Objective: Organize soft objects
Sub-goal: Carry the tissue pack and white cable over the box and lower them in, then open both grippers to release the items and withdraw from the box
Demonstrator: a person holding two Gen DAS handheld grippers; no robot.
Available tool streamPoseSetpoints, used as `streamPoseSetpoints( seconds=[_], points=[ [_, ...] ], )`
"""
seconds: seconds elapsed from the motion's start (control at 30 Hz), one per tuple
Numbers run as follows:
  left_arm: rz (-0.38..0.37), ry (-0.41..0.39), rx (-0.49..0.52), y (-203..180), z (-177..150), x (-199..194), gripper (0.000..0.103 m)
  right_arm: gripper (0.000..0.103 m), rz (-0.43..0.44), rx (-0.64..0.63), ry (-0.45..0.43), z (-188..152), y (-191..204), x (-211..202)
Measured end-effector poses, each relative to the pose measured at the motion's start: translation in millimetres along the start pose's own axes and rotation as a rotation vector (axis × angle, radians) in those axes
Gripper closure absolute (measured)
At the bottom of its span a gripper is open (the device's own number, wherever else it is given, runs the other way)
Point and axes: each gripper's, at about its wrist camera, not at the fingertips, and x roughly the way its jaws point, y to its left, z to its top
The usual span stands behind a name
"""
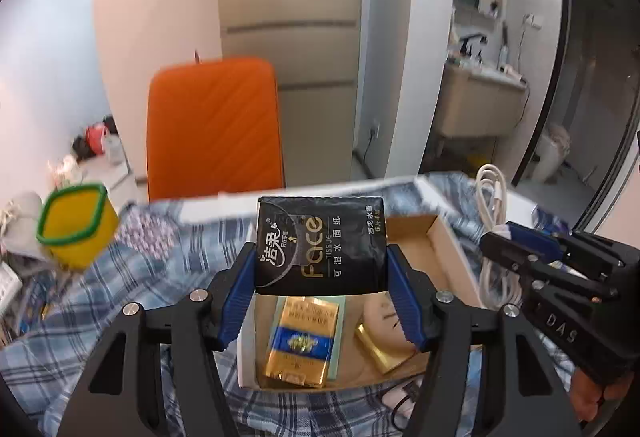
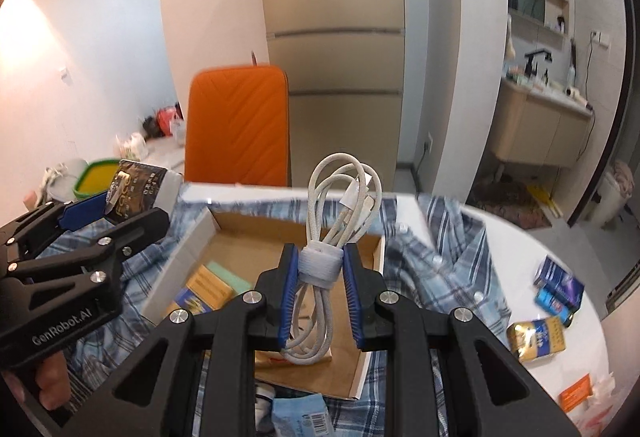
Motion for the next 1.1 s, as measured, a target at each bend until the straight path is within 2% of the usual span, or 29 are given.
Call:
streamPoseSetpoints(
  seconds=[0.17, 0.4, 0.53, 0.67, 0.73, 0.8, 0.83, 0.87, 0.93, 1.1],
  points=[
    [0.002, 0.098, 0.004, -2, -16, 25, 0.042, 0.079, 0.004, 0.015, 0.11, -15, -14, 37],
    [0.02, 0.183, -0.007, 4, -25, 51, 0.042, 0.079, -0.015, 0.02, 0.241, -36, -27, 77],
    [0.023, 0.215, -0.018, 7, -30, 60, 0.042, 0.079, -0.004, 0.009, 0.252, -39, -26, 81],
    [0.018, 0.208, -0.031, 11, -31, 59, 0.041, 0.079, -0.001, 0.001, 0.248, -39, -25, 80],
    [0.007, 0.19, -0.035, 12, -29, 56, 0.034, 0.078, -0.002, 0.007, 0.236, -38, -25, 78],
    [0.01, 0.171, -0.027, 10, -28, 52, 0.024, 0.067, 0.006, 0.019, 0.226, -36, -25, 74],
    [0.011, 0.152, -0.03, 11, -27, 49, 0.021, 0.045, 0.014, 0.022, 0.211, -36, -25, 71],
    [0.008, 0.135, -0.035, 11, -26, 45, 0.02, 0.032, 0.02, 0.024, 0.184, -35, -25, 66],
    [0.0, 0.117, -0.042, 12, -24, 40, 0.014, 0.031, 0.006, 0.021, 0.134, -33, -24, 56],
    [0.009, 0.06, -0.041, 13, -16, 25, 0.013, 0.031, 0.002, 0.026, 0.096, -26, -24, 40]
  ],
)
